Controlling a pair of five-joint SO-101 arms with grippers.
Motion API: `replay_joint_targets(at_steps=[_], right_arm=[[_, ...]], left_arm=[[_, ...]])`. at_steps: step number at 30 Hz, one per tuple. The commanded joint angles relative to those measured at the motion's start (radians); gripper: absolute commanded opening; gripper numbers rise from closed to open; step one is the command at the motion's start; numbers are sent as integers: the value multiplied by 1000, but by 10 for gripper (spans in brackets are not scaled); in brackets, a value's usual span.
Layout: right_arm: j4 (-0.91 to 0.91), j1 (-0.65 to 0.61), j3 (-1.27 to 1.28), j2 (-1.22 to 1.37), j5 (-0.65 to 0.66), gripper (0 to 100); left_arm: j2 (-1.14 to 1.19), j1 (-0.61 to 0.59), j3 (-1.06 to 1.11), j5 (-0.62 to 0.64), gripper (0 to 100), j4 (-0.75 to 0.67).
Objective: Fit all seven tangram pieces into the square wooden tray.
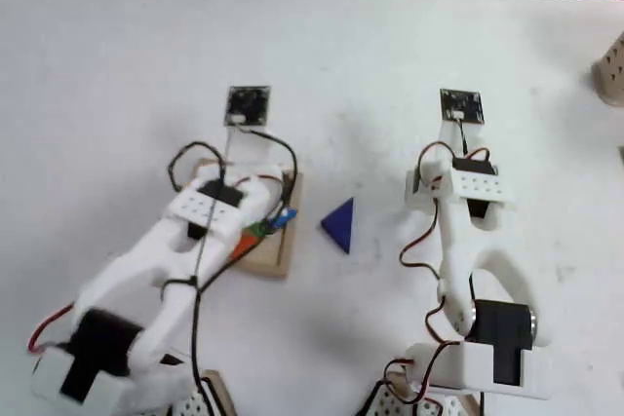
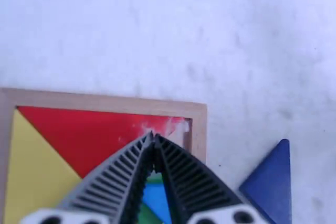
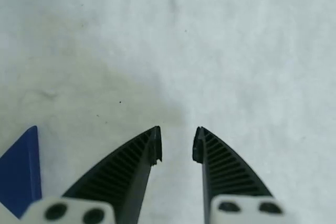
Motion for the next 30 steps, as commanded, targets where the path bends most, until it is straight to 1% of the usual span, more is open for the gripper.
replay_joint_targets(at_steps=[1,3,4,6,8,12,17,20,25,30], right_arm=[[-16,-19,-34,-4,14,105],[-13,-28,-32,-4,14,105],[-13,-28,-32,-4,14,105],[-13,-30,-32,-4,14,105],[-13,-31,-32,-4,14,105],[-13,-31,-32,-4,14,105],[-13,-31,-32,-4,14,105],[-13,-31,-32,-4,14,105],[-13,-31,-32,-4,14,105],[-12,-31,-32,-4,14,105]], left_arm=[[-171,-22,-29,-21,20,144],[-275,-16,26,-71,20,201],[-320,-10,66,-91,20,207],[-387,15,160,-98,20,181],[-398,39,216,-98,20,141],[-311,45,189,-98,20,137],[-97,47,95,-97,20,137],[-7,47,44,-97,20,137],[21,41,12,-97,20,126],[27,39,3,-97,20,51]])
